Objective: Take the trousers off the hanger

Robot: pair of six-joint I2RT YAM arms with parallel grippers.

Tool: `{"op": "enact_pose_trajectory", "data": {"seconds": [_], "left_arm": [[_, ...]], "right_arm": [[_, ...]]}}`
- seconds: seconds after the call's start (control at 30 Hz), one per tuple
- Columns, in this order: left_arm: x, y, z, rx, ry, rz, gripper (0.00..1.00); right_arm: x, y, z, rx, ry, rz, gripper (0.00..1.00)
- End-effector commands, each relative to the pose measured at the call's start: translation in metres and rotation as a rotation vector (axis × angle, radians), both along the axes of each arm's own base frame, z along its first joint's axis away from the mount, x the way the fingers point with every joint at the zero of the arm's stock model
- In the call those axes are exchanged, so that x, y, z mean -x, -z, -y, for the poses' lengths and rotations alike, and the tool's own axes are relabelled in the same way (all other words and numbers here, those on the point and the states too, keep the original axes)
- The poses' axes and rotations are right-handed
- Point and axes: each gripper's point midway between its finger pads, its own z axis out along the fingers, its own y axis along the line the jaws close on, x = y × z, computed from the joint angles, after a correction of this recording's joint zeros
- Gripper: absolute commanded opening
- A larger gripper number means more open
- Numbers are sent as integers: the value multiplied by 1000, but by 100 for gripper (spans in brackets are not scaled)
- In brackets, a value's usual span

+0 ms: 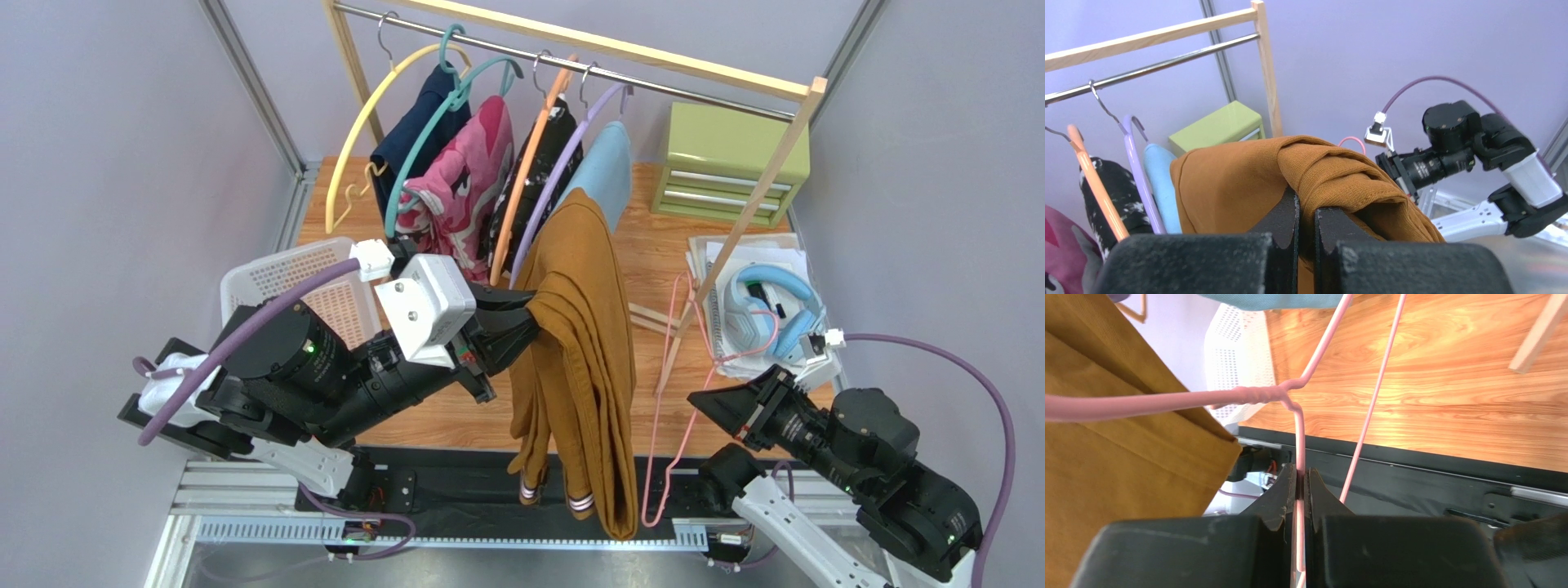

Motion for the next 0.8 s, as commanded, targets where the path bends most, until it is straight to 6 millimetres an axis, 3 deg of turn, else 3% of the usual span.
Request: {"op": "enact_pose_trajectory", "data": {"seconds": [0.0, 0.03, 0.1, 0.13, 0.17, 0.2, 0.23, 0.3, 0.33, 0.4, 0.47, 0.57, 0.77], "left_arm": [[-6, -16, -21, 40, -10, -12, 0], [-3, 3, -16, -6, 1, -26, 0], [-1, 15, -24, -19, 34, -47, 0], [4, 37, -19, -71, 50, -53, 0], [7, 45, -20, -72, 69, -88, 0], [8, 48, -29, -69, 94, -93, 0], [12, 67, -27, -109, 109, -114, 0], [15, 77, -37, -101, 146, -164, 0], [17, 94, -36, -140, 151, -170, 0], [19, 105, -46, -138, 168, -216, 0], [18, 132, -48, -200, 153, -238, 0], [9, 169, -58, -275, 74, -287, 0], [-44, 238, -88, -349, -258, -414, 0]], "right_arm": [[-1, -9, 11, 49, 9, 85, 0], [0, -12, 12, 53, 10, 99, 0], [-6, -13, 19, 85, 46, 114, 0], [-6, -14, 21, 102, 47, 125, 0], [-7, -16, 22, 110, 52, 136, 0], [-9, -17, 23, 121, 52, 141, 0], [-10, -17, 23, 133, 52, 144, 0], [-13, -18, 24, 144, 57, 152, 0], [-14, -19, 23, 147, 56, 155, 0], [-16, -20, 22, 153, 52, 164, 0], [-17, -21, 21, 151, 49, 170, 0], [-20, -19, 19, 158, 45, 172, 0], [-24, -16, 14, 160, 39, 170, 0]]}}
